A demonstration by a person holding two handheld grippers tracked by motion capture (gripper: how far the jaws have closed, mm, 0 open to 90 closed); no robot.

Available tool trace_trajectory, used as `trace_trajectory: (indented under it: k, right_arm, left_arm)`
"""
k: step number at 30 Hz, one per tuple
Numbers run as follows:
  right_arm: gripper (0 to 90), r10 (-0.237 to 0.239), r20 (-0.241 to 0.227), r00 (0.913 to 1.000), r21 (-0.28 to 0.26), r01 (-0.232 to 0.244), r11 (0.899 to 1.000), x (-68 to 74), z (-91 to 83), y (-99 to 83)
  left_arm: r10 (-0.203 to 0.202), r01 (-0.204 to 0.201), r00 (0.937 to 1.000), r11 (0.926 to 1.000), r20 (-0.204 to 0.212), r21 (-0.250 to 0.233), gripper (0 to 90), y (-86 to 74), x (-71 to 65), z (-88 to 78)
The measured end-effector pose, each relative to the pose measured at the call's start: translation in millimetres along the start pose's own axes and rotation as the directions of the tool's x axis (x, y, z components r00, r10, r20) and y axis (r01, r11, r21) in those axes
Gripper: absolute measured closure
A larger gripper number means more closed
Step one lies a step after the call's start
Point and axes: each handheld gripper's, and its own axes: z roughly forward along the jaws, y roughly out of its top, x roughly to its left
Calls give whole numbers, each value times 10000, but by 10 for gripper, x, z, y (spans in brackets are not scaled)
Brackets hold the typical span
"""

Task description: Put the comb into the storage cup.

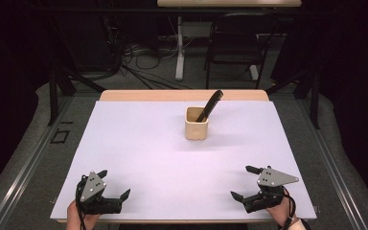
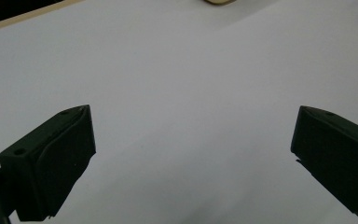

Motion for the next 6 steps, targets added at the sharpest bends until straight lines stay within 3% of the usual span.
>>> trace_trajectory:
  k: [6]
  right_arm:
    - [0, -16, -22, 10000, -30, 16, 10000, 2, 9, -4]
  left_arm:
    - [-72, 67, 9996, 9998, 258, 191, 0, -21, 12, 55]
